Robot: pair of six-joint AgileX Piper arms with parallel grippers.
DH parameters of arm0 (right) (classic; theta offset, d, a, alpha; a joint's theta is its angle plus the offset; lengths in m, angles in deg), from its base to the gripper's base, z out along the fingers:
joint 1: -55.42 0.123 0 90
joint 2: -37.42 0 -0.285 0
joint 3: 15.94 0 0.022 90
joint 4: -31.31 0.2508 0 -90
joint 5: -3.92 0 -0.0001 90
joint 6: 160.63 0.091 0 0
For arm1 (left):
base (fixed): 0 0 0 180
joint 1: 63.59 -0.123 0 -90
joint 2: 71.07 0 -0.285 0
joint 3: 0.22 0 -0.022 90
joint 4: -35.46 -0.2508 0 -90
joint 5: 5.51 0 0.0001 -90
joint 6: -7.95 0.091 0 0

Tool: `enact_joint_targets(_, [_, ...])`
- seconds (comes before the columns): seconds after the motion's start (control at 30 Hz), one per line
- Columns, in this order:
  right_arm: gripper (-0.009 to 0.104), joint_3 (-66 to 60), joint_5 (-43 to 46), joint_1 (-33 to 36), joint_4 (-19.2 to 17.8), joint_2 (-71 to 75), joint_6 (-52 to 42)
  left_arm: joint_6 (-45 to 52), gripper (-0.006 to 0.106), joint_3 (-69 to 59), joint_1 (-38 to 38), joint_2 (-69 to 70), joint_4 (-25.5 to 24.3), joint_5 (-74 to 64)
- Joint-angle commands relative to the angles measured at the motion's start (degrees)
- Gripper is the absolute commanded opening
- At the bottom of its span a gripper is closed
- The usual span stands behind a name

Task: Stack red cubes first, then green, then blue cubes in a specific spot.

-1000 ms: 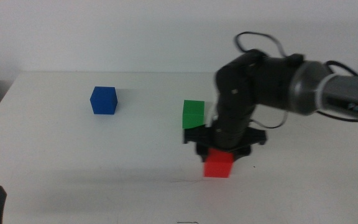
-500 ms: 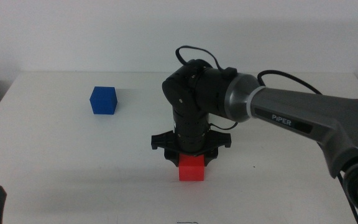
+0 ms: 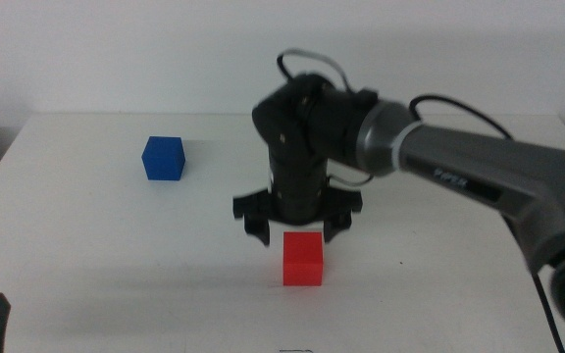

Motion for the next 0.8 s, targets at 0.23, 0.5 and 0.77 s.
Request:
enact_joint_targets(0.23, [0.093,11.88,-3.75,-1.11,-10.33,7.81,-3.03,-0.09,0.094,0.16,0.09,0.97,0.23,4.45])
enact_joint_targets(0.5, [0.092,12.89,8.5,-6.0,-12.31,3.45,-3.95,-0.09,0.094,0.16,0.09,0.97,0.23,4.45])
enact_joint_targets(0.77, [0.091,14.0,15.18,-9.12,-12.14,-1.46,-5.0,-0.09,0.094,0.16,0.09,0.97,0.23,4.45])
